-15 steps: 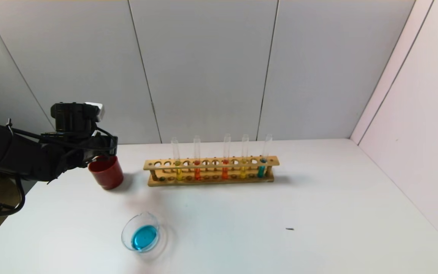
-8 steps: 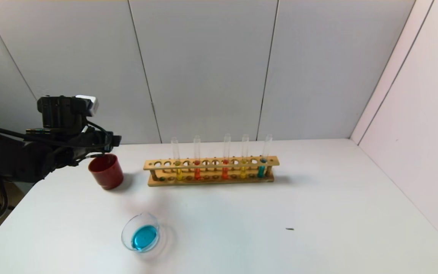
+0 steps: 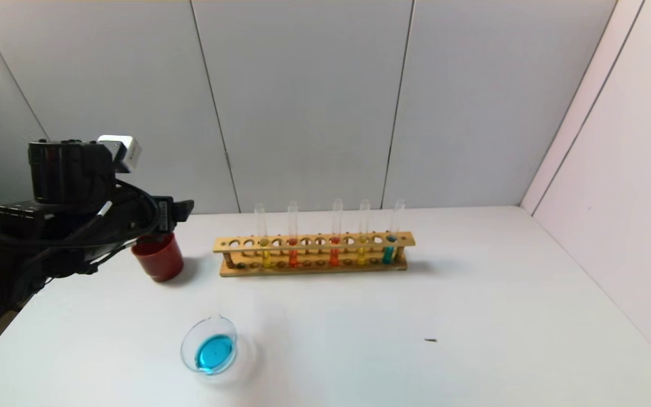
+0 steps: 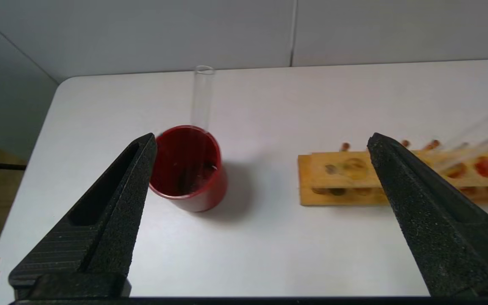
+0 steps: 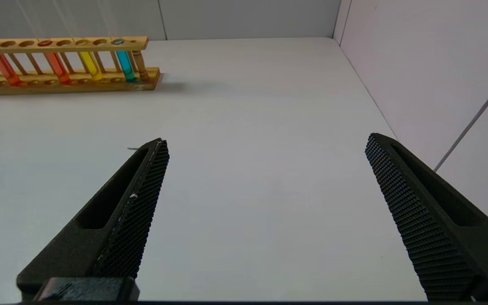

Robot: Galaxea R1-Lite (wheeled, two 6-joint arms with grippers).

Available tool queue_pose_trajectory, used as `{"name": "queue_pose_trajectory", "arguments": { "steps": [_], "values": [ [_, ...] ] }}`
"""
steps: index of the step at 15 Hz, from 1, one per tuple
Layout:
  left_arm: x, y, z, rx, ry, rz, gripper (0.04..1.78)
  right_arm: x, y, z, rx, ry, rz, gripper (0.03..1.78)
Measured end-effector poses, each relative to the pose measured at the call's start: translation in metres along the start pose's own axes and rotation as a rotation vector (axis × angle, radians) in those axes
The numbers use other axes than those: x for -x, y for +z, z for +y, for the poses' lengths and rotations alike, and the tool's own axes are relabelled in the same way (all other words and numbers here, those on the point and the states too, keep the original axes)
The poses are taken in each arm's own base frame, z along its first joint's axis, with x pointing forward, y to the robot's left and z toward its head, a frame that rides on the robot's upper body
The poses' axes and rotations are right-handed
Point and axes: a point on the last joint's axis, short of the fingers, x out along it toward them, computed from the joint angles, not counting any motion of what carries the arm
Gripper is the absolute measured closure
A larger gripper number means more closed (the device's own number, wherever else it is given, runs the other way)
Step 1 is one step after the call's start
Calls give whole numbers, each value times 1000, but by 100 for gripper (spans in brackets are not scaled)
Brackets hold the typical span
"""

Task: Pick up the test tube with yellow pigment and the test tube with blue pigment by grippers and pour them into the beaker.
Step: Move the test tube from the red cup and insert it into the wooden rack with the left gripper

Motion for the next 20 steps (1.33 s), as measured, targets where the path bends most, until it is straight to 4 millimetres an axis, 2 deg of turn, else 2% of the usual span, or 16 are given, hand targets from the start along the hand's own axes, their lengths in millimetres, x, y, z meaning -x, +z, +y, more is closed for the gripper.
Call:
{"name": "queue_pose_trajectory", "arguments": {
  "steps": [5,10,14,20],
  "values": [
    [29,-4,-34,65,-81,-21,7,0,0,0,0,0,0,11],
    [34,-16,-65,80,-135,9,7,0,0,0,0,0,0,11],
    [20,-30,-88,66,-147,19,7,0,0,0,0,0,0,11],
    [-20,-47,-115,51,-151,24,7,0,0,0,0,0,0,11]
  ]
}}
